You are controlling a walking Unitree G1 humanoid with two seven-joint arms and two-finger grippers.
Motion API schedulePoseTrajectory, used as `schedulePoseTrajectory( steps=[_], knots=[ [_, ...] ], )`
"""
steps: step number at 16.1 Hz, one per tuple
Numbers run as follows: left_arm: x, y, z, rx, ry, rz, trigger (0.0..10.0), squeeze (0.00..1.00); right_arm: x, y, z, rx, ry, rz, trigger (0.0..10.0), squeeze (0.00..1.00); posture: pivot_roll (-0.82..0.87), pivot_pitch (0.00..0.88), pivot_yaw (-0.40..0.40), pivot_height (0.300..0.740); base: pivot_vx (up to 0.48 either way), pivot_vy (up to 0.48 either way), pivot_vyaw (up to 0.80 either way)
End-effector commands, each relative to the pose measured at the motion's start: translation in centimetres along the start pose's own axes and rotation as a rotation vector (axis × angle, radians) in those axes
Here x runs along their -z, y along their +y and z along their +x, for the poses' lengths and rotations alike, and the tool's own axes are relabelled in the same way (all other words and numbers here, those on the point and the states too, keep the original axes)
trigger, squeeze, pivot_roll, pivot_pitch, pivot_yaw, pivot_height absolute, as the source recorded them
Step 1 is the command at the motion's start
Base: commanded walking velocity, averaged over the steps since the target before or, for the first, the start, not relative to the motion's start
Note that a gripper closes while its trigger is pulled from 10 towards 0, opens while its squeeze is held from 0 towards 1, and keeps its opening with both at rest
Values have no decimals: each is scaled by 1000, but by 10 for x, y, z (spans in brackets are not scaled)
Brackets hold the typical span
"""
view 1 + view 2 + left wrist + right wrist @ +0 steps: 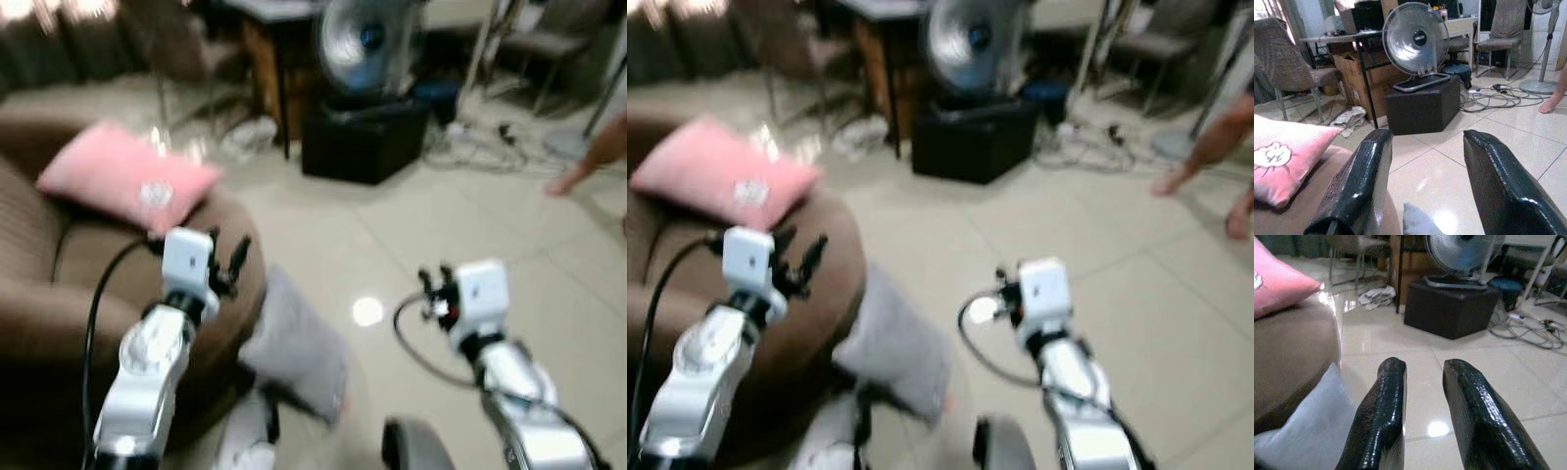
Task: Move the pillow to the sofa from floor
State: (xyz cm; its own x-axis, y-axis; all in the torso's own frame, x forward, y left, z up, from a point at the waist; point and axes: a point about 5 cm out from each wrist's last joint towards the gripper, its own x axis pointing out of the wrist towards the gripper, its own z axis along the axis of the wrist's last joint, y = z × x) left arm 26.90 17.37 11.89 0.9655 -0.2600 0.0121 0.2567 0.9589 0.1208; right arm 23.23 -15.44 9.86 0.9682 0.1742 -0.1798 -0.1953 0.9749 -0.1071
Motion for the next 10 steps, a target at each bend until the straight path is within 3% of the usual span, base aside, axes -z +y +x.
schedulePoseTrajectory(
  steps=[1, 10],
  knots=[
    [-6, 0, 4, 15, -25, 27, 10000, 0, -4, -3, 0, 19, -18, -26, 10000, 0, -84, 0, 25, 586, 0, 0, 0],
    [1, 1, 15, 24, 24, 64, 10000, 0, 5, -9, 3, 39, 19, -66, 10000, 0, -87, 0, 38, 586, 345, 0, 0]
  ],
)
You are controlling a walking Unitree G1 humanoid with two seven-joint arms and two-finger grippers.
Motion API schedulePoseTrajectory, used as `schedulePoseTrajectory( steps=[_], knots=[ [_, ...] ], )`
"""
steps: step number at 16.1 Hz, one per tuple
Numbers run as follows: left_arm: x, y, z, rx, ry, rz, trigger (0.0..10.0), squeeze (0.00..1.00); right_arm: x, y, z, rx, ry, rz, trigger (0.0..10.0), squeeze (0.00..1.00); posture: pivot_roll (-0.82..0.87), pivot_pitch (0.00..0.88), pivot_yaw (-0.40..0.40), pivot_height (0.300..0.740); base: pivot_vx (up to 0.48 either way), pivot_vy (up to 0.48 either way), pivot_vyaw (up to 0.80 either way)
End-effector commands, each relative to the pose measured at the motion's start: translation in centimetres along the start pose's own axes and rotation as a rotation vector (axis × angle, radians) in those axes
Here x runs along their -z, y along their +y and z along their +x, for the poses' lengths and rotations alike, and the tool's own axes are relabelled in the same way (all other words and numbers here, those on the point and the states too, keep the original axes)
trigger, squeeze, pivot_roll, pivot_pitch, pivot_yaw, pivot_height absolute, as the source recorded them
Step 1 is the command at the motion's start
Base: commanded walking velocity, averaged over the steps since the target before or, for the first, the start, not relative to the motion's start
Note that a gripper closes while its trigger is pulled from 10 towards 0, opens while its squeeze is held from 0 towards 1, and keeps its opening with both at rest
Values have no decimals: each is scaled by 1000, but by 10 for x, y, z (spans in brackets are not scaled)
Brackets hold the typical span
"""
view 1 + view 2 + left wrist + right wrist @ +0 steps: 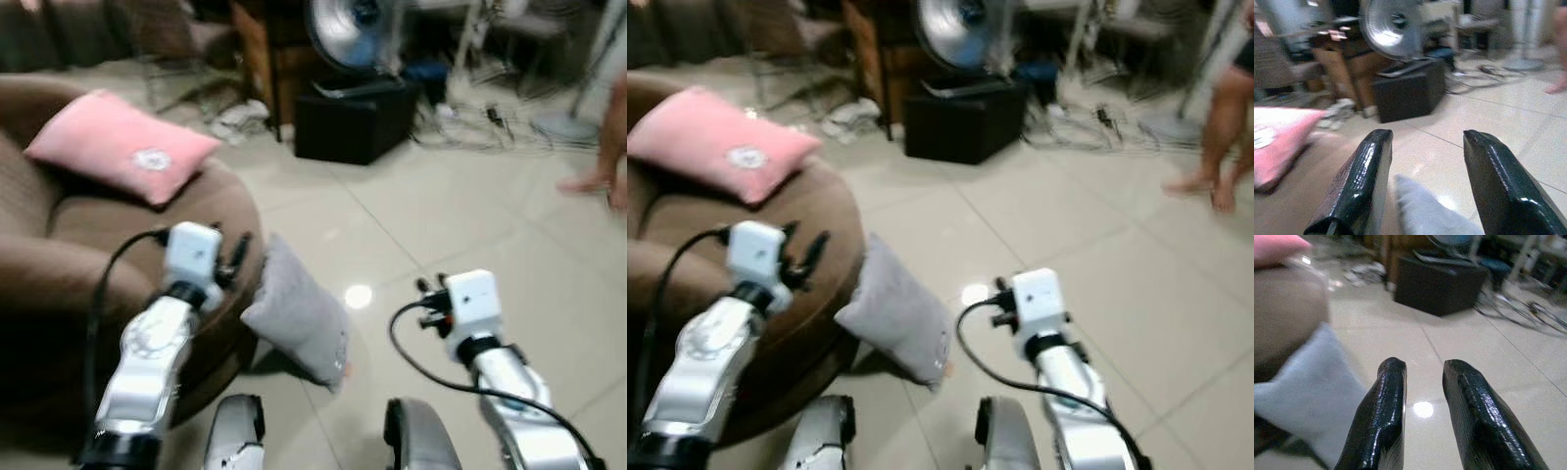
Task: Move the pillow to the sofa from floor
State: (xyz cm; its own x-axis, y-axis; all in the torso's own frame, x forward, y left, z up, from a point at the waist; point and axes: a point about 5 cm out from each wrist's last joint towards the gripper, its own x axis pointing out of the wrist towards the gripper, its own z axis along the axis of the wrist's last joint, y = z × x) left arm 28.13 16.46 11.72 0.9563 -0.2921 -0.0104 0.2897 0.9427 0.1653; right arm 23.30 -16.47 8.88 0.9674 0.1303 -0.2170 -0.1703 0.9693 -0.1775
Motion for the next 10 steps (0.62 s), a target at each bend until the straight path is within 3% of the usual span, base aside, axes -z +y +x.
schedulePoseTrajectory(
  steps=[1, 10],
  knots=[
    [0, 7, 0, -11, 6, 18, 10000, 0, -6, 0, 2, 6, -24, 2, 10000, 0, -87, 0, 38, 586, 364, 0, 0],
    [0, 8, 2, -11, 2, 18, 10000, 0, -4, -1, 3, 5, -22, -8, 10000, 0, -85, 0, 38, 586, 365, 0, 0]
  ],
)
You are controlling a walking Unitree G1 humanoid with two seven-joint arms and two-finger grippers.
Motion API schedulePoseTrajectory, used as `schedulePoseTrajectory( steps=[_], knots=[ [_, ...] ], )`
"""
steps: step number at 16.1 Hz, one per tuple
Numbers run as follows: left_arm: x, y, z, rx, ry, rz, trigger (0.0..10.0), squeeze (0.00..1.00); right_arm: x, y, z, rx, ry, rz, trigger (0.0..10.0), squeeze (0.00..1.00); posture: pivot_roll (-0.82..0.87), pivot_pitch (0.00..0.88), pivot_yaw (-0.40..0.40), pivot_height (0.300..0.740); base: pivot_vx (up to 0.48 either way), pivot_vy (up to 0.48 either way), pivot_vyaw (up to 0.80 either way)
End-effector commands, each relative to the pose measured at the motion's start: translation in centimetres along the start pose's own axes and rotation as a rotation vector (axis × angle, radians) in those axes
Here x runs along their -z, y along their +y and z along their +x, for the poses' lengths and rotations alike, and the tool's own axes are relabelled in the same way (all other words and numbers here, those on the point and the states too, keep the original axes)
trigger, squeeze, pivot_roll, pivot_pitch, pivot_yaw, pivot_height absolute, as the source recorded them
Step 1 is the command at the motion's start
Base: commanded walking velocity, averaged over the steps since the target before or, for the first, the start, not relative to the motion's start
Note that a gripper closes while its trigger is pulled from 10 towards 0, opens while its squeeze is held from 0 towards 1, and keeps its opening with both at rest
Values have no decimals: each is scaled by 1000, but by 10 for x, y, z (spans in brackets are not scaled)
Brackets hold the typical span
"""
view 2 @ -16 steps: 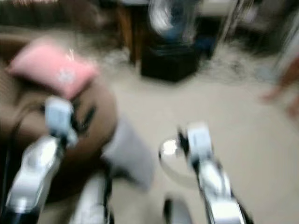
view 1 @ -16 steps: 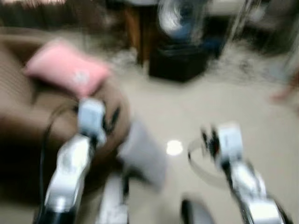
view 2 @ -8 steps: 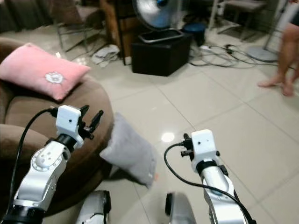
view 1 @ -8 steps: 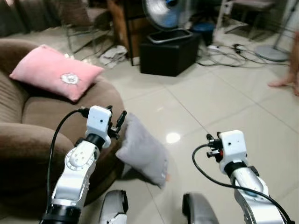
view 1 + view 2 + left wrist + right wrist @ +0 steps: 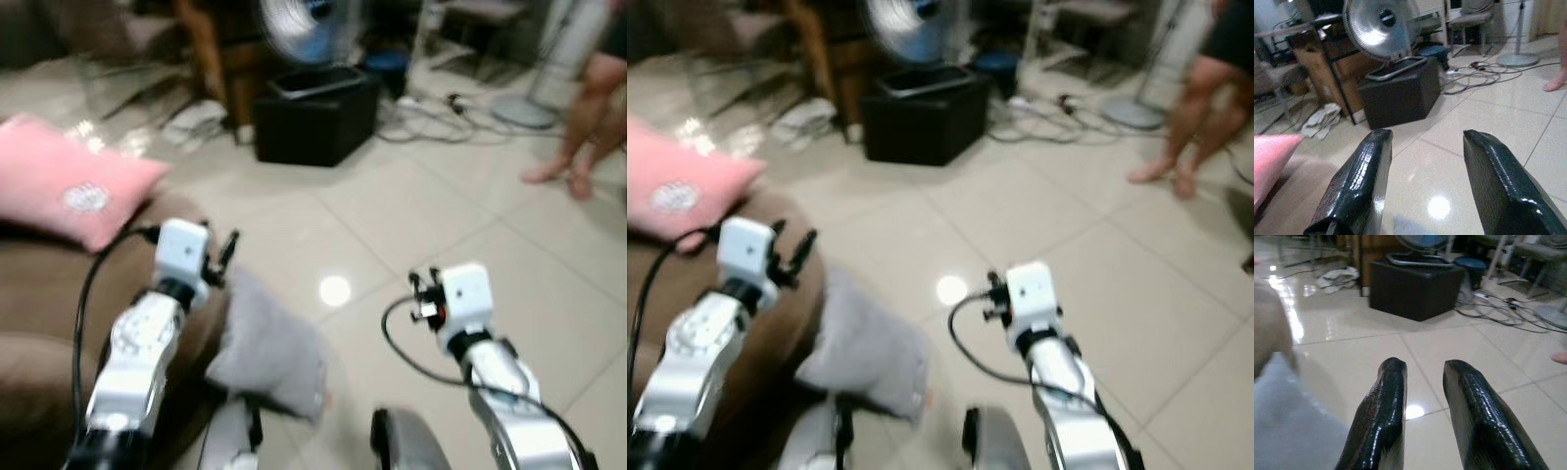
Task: Move the pillow to the sofa from floor
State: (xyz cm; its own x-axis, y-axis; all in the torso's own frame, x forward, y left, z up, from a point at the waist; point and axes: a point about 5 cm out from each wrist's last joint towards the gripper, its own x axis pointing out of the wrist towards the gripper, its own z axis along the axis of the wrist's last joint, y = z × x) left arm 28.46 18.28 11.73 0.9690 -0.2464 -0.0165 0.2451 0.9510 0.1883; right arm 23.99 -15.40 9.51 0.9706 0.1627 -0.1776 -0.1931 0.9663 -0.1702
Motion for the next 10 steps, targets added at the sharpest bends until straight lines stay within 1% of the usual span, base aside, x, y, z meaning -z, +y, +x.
schedulePoseTrajectory(
  steps=[1, 4, 5, 6, 8, 9, 10],
  knots=[
    [-3, -11, 4, 36, -14, -6, 10000, 0, 6, -9, -4, 29, 27, -3, 10000, 0, -86, 0, 38, 586, 364, 0, 0],
    [-3, -11, 4, 36, -13, -4, 10000, 0, 6, -9, -4, 32, 26, 12, 10000, 0, -85, 0, 41, 586, 366, 0, -767],
    [-2, -10, 4, 31, -9, 0, 10000, 0, 6, -9, -3, 27, 27, -2, 10000, 0, -82, 2, 42, 586, 360, 0, 0],
    [-1, -7, 5, 5, -3, -12, 10000, 0, 5, -9, -3, 24, 23, 4, 10000, 0, -82, 2, 42, 586, 0, 0, 0],
    [11, -5, 7, -4, 61, -39, 10000, 0, 8, -5, -1, -18, 47, -10, 10000, 0, -77, 3, 44, 581, 0, 0, 0],
    [20, -4, 8, 2, 101, -16, 10000, 0, 9, -2, -2, -51, 49, -8, 10000, 0, -73, 5, 38, 571, 0, 0, 0],
    [32, -3, 11, 15, 174, 8, 10000, 0, 12, 0, -1, -78, 61, -15, 10000, 0, -73, 8, 32, 561, 0, 0, 0]
  ],
)
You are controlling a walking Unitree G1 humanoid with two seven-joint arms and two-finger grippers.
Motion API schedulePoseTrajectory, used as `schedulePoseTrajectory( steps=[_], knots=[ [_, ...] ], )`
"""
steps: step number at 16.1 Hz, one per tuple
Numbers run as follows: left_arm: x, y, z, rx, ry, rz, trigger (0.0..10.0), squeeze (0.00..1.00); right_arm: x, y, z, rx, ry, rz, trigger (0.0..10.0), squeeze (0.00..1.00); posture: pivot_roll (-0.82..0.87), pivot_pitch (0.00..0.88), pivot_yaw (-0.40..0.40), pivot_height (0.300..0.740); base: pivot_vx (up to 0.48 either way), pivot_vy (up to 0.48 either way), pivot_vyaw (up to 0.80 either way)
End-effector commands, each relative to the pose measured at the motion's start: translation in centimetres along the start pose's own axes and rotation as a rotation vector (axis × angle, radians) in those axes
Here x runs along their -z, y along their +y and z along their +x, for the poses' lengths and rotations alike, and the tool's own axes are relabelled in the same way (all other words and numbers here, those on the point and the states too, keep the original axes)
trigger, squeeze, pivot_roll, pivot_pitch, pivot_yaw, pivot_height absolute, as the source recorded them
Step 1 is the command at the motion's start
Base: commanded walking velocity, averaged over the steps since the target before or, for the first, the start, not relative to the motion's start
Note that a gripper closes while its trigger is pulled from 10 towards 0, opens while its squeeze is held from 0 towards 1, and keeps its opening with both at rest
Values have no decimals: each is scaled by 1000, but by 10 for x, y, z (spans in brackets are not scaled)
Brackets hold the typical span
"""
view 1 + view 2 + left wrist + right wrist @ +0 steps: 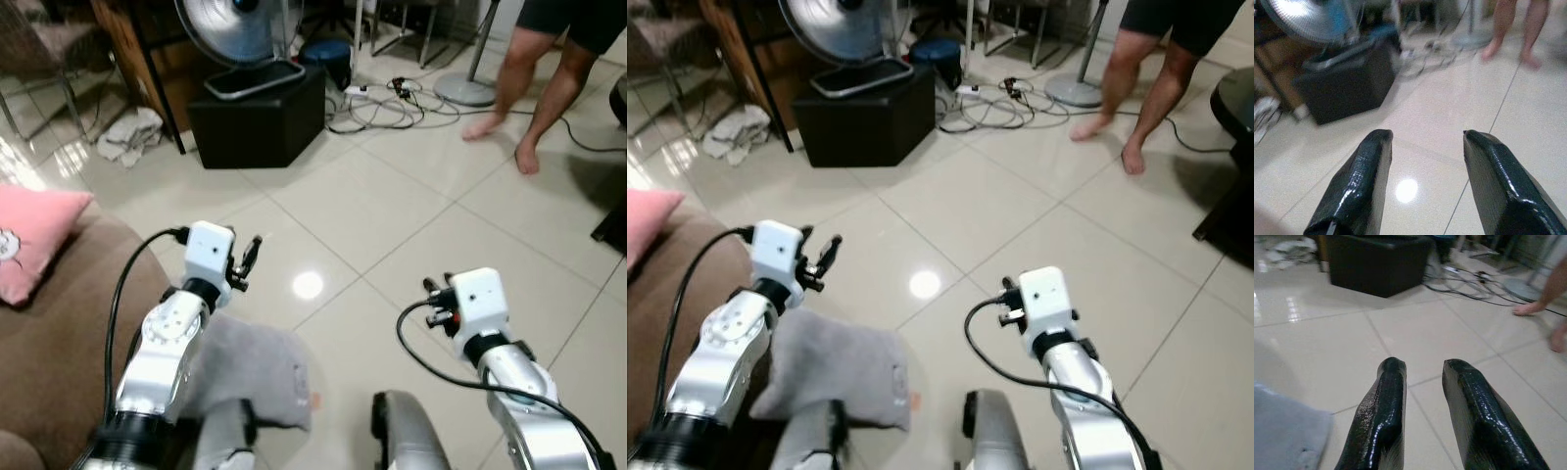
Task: Move the pillow to the sofa from floor
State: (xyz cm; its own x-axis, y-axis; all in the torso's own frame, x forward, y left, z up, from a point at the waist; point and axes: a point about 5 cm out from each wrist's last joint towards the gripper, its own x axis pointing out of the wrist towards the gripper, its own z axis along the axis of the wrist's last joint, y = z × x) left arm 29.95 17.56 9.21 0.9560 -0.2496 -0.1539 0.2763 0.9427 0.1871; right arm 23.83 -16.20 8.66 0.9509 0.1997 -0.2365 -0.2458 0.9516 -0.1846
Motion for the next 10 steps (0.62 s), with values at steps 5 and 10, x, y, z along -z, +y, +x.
schedulePoseTrajectory(
  steps=[5, 10],
  knots=[
    [54, 1, 10, -16, 322, -1, 10000, 0, 8, 13, 1, -126, 45, -38, 10000, 0, -91, 81, 31, 511, 0, 0, 0],
    [74, 0, 10, -84, 398, -68, 10000, 0, 14, 28, -15, -185, 74, -42, 10000, 0, -88, 195, 39, 496, 0, 0, 0]
  ],
)
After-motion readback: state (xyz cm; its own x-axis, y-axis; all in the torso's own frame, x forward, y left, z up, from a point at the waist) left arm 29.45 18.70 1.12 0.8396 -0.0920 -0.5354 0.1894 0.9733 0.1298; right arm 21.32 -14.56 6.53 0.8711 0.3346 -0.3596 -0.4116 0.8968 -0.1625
